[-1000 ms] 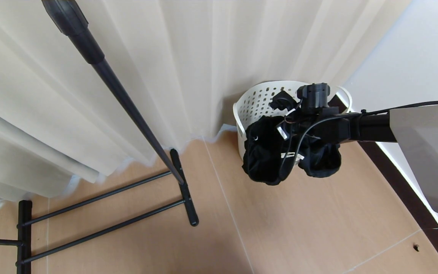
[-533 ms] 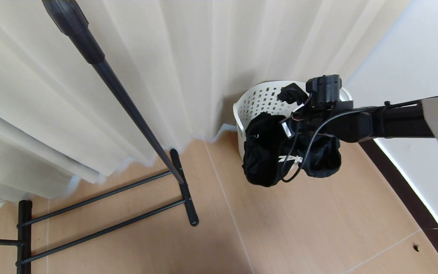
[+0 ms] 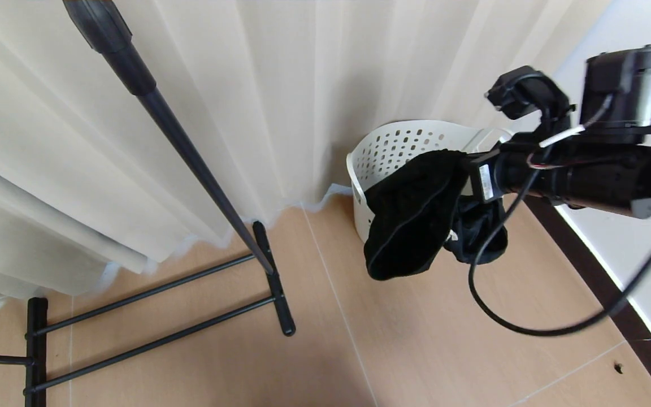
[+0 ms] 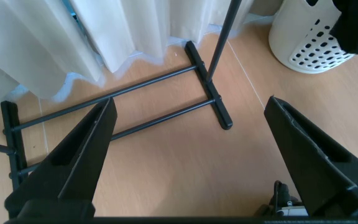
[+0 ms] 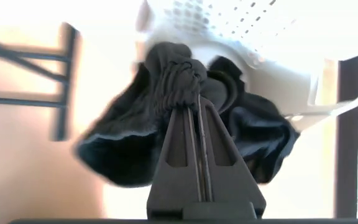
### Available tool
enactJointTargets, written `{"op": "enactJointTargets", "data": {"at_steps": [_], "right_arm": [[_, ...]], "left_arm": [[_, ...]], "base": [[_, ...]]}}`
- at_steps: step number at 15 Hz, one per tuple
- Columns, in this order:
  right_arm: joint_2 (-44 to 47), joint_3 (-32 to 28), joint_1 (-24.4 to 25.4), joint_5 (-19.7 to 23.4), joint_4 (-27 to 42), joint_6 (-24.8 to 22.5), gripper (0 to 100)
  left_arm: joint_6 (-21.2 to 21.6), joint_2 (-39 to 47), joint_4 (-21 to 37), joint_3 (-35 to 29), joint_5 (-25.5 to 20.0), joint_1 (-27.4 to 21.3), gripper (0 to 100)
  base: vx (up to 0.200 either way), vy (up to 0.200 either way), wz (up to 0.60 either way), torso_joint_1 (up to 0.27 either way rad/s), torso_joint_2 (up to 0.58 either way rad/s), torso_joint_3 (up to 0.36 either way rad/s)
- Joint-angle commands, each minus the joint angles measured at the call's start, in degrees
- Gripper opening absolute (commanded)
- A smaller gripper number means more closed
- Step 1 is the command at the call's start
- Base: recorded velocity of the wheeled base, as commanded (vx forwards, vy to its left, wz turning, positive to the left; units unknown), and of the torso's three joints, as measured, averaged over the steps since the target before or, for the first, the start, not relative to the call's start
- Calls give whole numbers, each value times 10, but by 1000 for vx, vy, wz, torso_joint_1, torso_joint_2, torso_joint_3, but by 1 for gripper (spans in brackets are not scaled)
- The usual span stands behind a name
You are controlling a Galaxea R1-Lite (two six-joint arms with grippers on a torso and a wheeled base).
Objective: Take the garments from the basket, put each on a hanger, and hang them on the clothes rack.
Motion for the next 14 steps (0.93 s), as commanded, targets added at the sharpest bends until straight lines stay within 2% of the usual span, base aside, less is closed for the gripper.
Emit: {"op": "enactJointTargets", "data": {"at_steps": [1,4,7,14], "right_arm": [[-172,112,90,-30,-3,54,0],[-208,170,100,-38,-23,112,0],[-193,201,99,-37,-91,114,0],[-176,209,95,-37,-96,115,0]], "left_arm": [[0,0,0,0,0,-1,100],[1,0,0,1,0,-1,100],[7,0,0,1,-2,-1,100],[16,1,0,1,-4,-1,100]], "base": [[0,0,0,0,0,0],[0,0,0,0,0,0],[0,0,0,3,2,65],[0,0,0,1,2,187]]}}
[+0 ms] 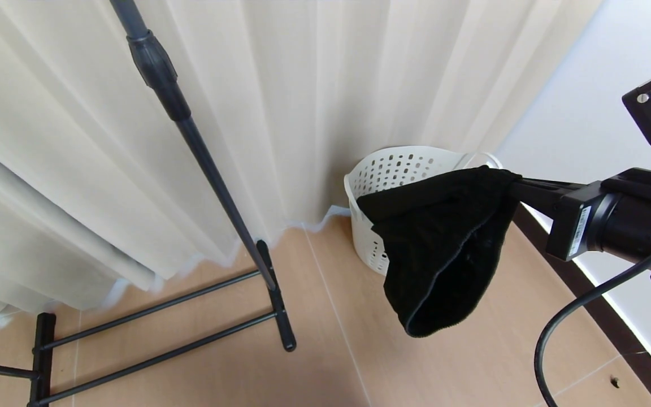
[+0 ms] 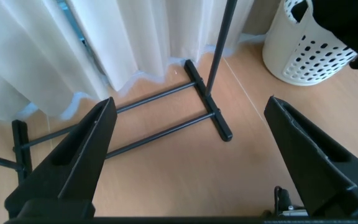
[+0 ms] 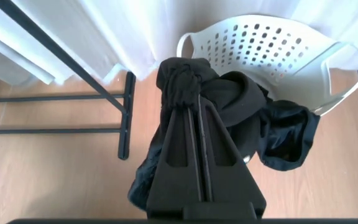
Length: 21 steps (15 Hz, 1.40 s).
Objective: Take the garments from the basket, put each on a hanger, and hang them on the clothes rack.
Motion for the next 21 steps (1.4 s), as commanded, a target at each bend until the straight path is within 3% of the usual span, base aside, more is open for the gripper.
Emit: {"op": "enactJointTargets", "data": {"at_steps": [1,7,21], "right_arm": [[8,1,-1,0,-1,1,0],[5,13,-10,3,-16,1,0],[5,24,-10,4,-16,-8,0]], "left_arm": [[1,1,0,0,0,0,100],[-2,0,0,0,3,1,100],[0,0,0,0,1,0,100]], "base": [[0,0,0,-2,2,207],[0,0,0,7,-34,159],[0,0,0,121,-445,-129]]}}
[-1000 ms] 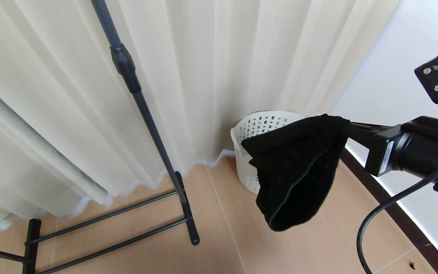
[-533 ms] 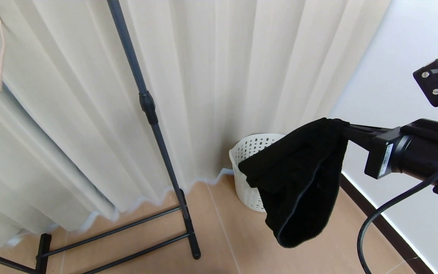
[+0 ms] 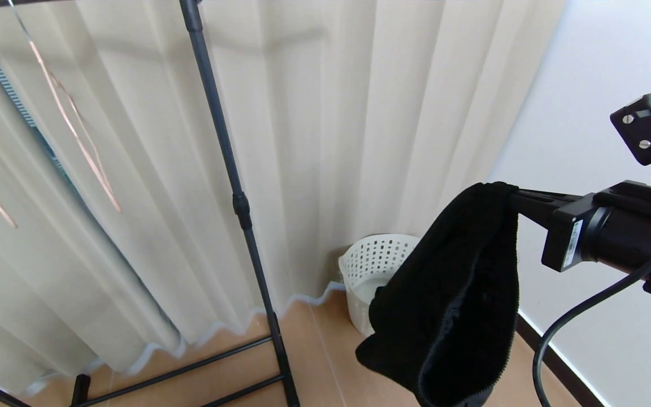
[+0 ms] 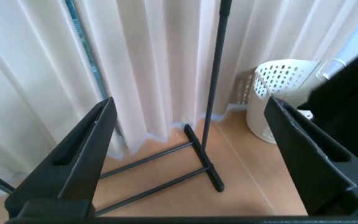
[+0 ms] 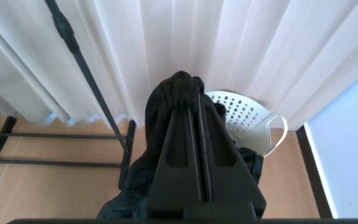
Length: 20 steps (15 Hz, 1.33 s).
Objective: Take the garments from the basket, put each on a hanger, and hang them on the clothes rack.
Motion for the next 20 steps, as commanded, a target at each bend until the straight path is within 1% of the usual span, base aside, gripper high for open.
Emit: {"op": "enactJointTargets", "data": {"at_steps": [1,11,15,20], "right_arm": [[1,1,0,0,0,0,0],[2,2,0,0,0,0,0],[1,6,0,0,0,-1,0],[0,10,0,0,0,-9,0]], "left_arm": [[1,0,0,0,0,0,100],[1,0,0,0,0,0,100],[-1,0,0,0,-1,0,100],[-3,0,0,0,-1,0,100]], "base": [[0,0,0,183,-515,-105],[0,0,0,220,-551,-134],[0,0,0,239,-552,-266],[0,0,0,178,-394,-215]]}}
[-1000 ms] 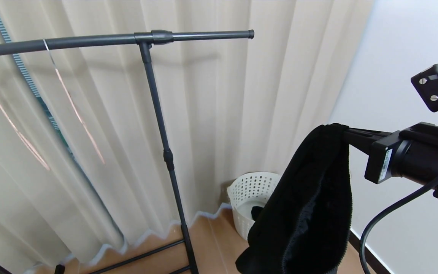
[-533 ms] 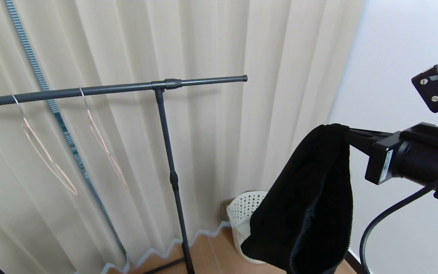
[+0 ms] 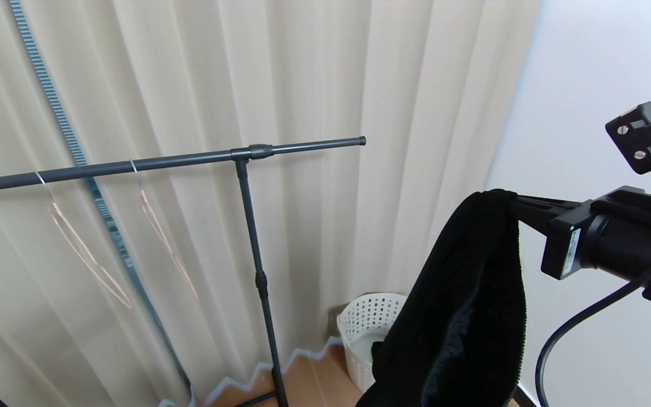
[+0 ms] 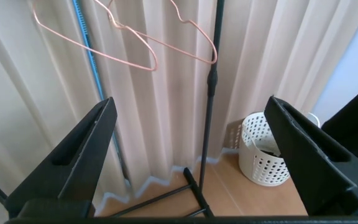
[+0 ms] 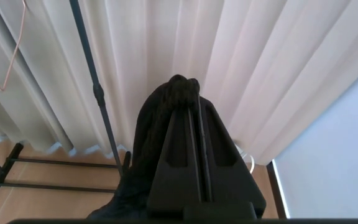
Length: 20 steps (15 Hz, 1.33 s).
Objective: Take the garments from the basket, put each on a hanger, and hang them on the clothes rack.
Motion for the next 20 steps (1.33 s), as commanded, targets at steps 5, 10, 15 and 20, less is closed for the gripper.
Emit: {"op": "enactJointTargets", "data": {"at_steps": [5,10,15,20], "right_arm": [[2,2,0,0,-2,-3,0],[8,61,0,1,-113,-51,0],[4,67,0,1,-120,-56,0],[3,67,0,1,-122,-58,0]], "left_arm": [[0,1,0,0,1,1,100],[-3,1,0,0,1,1,100],[-7,1,0,0,1,1,100],[-8,1,0,0,1,1,100]], "base": [[0,0,0,164,-357,-285],[0,0,120,22,-37,-43],[0,0,600,6,2,3],[-40,0,360,5,2,3]]}}
